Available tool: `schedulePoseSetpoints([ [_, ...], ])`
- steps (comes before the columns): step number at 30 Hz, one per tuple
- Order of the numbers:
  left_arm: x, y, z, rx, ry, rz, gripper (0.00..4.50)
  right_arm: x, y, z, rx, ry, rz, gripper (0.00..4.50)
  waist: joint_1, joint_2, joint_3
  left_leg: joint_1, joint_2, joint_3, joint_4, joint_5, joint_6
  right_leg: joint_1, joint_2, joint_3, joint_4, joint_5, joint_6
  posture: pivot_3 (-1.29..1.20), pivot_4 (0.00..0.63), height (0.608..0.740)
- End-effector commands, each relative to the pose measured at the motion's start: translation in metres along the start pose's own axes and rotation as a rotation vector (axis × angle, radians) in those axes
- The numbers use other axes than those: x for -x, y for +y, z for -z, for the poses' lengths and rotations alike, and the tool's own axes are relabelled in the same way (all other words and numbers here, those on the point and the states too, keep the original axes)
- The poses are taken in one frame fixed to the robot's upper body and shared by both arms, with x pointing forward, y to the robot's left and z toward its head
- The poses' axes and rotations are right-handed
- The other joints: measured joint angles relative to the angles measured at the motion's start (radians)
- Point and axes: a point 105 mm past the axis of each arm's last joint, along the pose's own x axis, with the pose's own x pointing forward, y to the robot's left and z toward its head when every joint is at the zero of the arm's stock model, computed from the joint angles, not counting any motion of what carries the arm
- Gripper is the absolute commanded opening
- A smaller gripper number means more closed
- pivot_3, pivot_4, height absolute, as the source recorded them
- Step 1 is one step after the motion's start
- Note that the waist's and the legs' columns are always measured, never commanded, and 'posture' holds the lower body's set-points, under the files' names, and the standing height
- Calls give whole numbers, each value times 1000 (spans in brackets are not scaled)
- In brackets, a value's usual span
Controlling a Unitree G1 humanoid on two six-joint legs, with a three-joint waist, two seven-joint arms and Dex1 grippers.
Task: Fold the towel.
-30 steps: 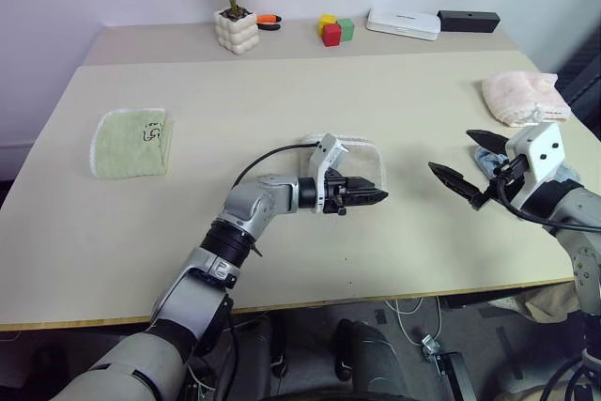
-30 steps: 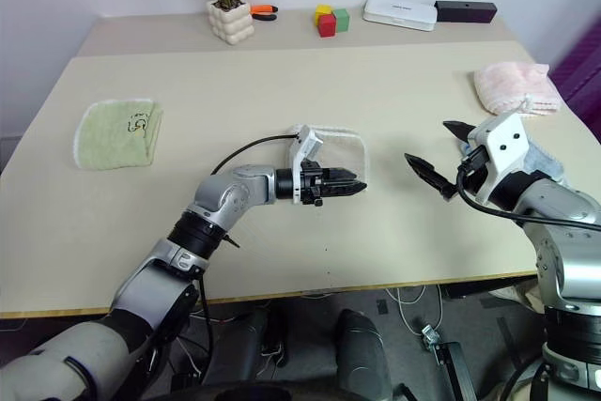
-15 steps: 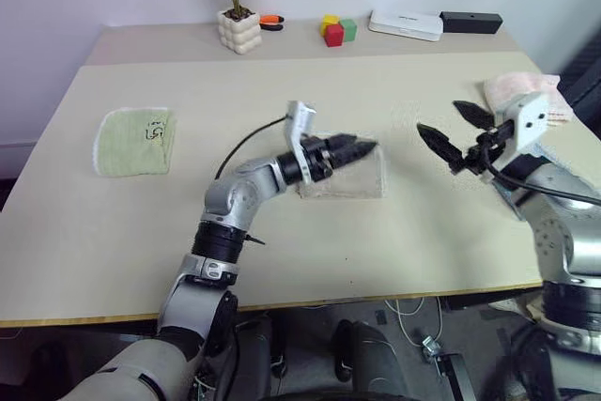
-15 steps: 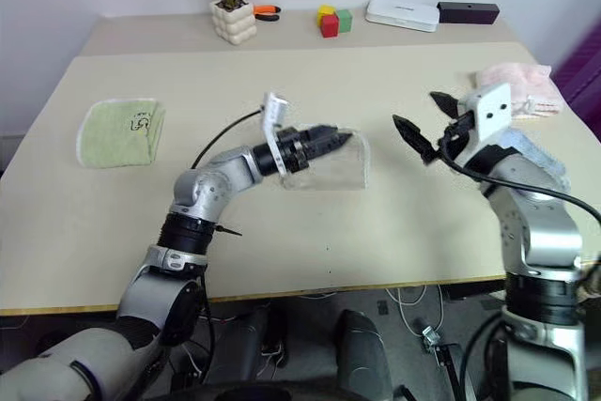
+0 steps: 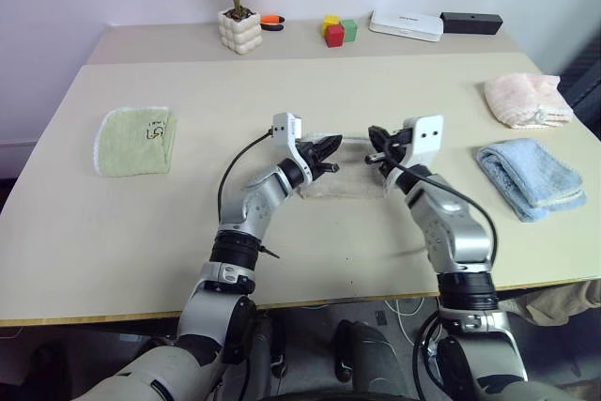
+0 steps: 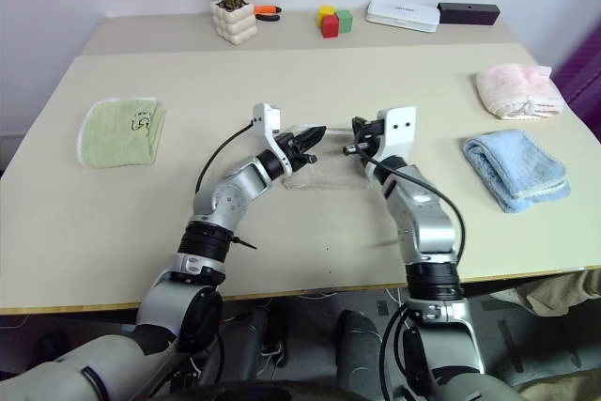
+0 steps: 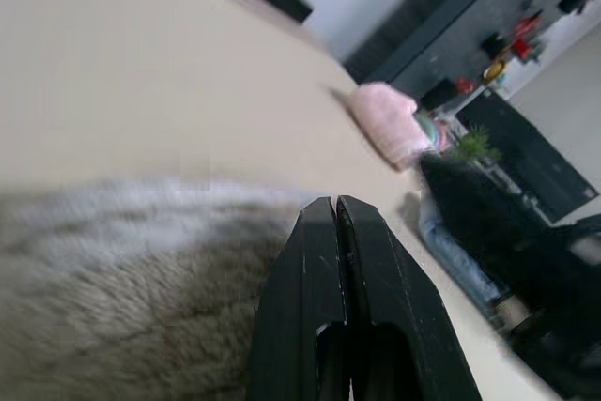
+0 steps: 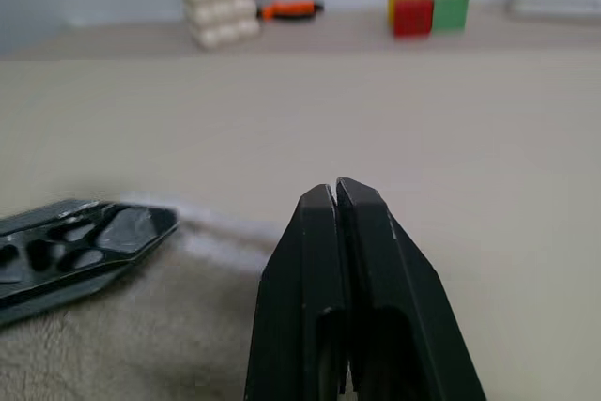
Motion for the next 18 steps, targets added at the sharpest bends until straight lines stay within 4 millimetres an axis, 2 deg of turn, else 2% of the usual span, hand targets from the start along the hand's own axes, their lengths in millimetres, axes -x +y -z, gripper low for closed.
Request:
schedulePoseSetpoints([
  [1,-2,6,3,-75,21,-45,0,-4,9,1,59,-30,-3,34,-4,0,0,0,0,0,0,0,0,0,0,0,0,0,0,0,150,740],
  [4,3,20,8,-90,41,-101,0,0,-1,26,30,34,54,34,-7,0,0,0,1,0,0,0,0,0,0,0,1,0,0,0,150,740],
  [6,7,27,5,-69,28,-124,0,2,-12,35,32,60,98,34,-7,0,0,1,1,0,0,0,0,0,0,0,1,0,0,0,150,740],
  [12,19,42,1,-60,24,-168,0,3,-24,36,73,63,133,34,-25,0,0,1,1,-1,2,0,0,1,0,0,1,0,0,0,150,740],
  [13,21,43,1,-57,21,-168,0,3,-24,34,77,59,130,34,-26,0,0,1,1,-1,2,0,0,1,0,0,1,0,0,0,150,740],
  [14,21,35,-1,12,10,-111,0,2,-21,31,28,44,108,34,-27,0,0,1,1,-1,2,0,0,1,0,0,1,0,0,0,150,740],
  [15,21,28,-6,75,-21,-61,252,2,-18,29,-21,31,92,542,-28,0,0,1,1,-1,2,0,0,1,0,0,2,0,0,0,150,740],
  [16,22,20,-12,126,-51,-11,526,2,-16,27,-56,22,73,784,-28,0,0,1,1,-1,2,0,0,1,1,0,2,0,0,0,150,740],
  [18,22,9,-28,136,-118,47,1291,2,-22,18,-88,-3,84,1695,-27,0,0,1,2,-1,2,0,0,1,1,0,2,0,0,0,150,740],
])
